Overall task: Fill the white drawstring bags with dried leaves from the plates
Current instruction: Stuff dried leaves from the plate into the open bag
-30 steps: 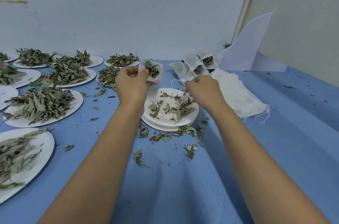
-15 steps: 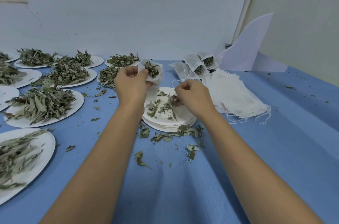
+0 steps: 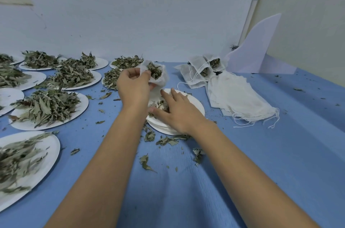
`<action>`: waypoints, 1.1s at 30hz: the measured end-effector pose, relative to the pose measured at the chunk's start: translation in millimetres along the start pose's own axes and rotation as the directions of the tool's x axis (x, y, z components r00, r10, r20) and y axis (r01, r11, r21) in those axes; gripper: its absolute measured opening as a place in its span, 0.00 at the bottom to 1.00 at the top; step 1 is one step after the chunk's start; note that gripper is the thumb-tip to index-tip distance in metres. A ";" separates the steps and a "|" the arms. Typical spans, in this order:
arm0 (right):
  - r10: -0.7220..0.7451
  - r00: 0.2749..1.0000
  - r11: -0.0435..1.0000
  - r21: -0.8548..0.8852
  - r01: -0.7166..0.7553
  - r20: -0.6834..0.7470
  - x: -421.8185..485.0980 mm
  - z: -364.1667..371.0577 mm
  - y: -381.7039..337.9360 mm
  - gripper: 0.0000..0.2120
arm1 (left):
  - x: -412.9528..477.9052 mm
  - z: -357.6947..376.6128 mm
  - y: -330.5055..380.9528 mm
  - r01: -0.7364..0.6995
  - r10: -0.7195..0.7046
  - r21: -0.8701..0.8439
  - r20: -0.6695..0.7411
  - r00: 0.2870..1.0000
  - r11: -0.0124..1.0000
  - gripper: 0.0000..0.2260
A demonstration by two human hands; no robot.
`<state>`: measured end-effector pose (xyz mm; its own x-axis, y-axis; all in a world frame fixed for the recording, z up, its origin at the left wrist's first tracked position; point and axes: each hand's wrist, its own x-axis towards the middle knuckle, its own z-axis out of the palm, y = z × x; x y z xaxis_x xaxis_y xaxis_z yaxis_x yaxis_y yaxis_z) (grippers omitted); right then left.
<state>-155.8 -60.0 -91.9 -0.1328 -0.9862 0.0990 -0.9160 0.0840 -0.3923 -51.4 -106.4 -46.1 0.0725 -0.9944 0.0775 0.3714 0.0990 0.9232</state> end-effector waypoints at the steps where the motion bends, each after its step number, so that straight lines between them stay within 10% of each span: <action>1: 0.004 1.000 1.000 -0.010 -0.004 -0.001 1.1 0.1 -2.2 0.37 | 0.3 -0.4 0.3 0.002 -0.002 -0.001 0.002 1.000 1.000 0.05; 10: -0.024 0.978 0.999 -0.041 0.016 -0.206 10.7 -1.7 0.3 0.11 | 1.9 -1.7 2.9 0.019 -0.019 -0.024 -0.018 1.000 1.000 0.06; 18: -0.032 0.945 0.994 0.089 0.064 -0.327 17.1 -9.6 -1.2 0.19 | 3.0 -2.7 4.7 0.032 -0.034 -0.055 -0.037 0.999 0.998 0.06; 25: 0.030 1.000 0.997 -0.068 -0.030 0.000 31.8 -2.7 -4.0 0.27 | 4.6 -4.4 5.6 0.029 -0.034 -0.079 -0.063 0.997 0.996 0.10; 33: 0.070 0.963 0.978 0.210 -0.014 -0.261 27.1 1.5 1.5 0.16 | 5.0 -4.5 5.3 0.041 -0.048 -0.097 -0.066 0.997 0.994 0.09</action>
<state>-160.2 -86.8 -91.2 -0.2907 -0.9065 0.3061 -0.8139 0.0662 -0.5772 -44.9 -110.7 -42.5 0.1155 -0.9933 0.0085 0.4620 0.0613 0.8848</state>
